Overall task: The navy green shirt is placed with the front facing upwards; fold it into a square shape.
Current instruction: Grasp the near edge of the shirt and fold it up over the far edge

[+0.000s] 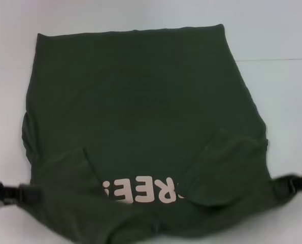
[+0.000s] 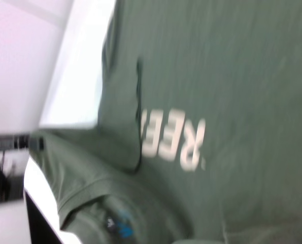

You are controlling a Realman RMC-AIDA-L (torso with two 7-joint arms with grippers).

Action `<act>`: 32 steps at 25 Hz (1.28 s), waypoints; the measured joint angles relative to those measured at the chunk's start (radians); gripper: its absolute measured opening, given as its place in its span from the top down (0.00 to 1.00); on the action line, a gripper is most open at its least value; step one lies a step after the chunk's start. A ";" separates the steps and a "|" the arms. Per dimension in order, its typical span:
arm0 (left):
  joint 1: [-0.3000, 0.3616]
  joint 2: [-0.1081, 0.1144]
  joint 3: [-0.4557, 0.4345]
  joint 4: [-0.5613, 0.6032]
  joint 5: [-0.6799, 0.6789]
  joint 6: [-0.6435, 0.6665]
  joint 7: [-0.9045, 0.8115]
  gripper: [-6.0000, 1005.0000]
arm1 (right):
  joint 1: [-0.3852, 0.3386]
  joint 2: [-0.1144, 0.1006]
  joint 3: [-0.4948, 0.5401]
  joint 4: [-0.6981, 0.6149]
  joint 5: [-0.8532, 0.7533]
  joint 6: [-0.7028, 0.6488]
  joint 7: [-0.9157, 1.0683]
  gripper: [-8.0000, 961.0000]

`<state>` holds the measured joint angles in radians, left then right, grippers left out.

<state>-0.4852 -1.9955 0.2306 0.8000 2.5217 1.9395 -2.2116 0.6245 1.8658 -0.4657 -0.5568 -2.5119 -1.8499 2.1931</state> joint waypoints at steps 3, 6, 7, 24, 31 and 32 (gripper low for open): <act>-0.005 0.001 -0.005 -0.011 -0.048 -0.043 0.000 0.87 | 0.007 -0.002 0.070 0.000 0.005 0.041 0.002 0.97; -0.011 0.002 -0.006 -0.037 -0.111 -0.099 0.010 0.87 | 0.007 -0.002 0.106 0.004 0.060 0.092 0.007 0.97; -0.011 0.002 -0.005 -0.042 -0.120 -0.109 0.013 0.87 | 0.005 -0.002 0.109 0.006 0.088 0.106 0.008 0.97; -0.021 -0.028 -0.005 -0.184 -0.377 -0.384 0.167 0.87 | -0.011 0.072 0.116 0.029 0.394 0.373 -0.057 0.97; -0.035 -0.069 -0.002 -0.196 -0.455 -0.488 0.236 0.86 | -0.014 0.117 0.115 0.040 0.482 0.460 -0.128 0.97; -0.038 -0.074 -0.003 -0.196 -0.457 -0.504 0.243 0.86 | -0.014 0.123 0.114 0.040 0.487 0.474 -0.137 0.97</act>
<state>-0.5234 -2.0697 0.2277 0.6039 2.0643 1.4354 -1.9682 0.6105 1.9886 -0.3514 -0.5170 -2.0244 -1.3760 2.0559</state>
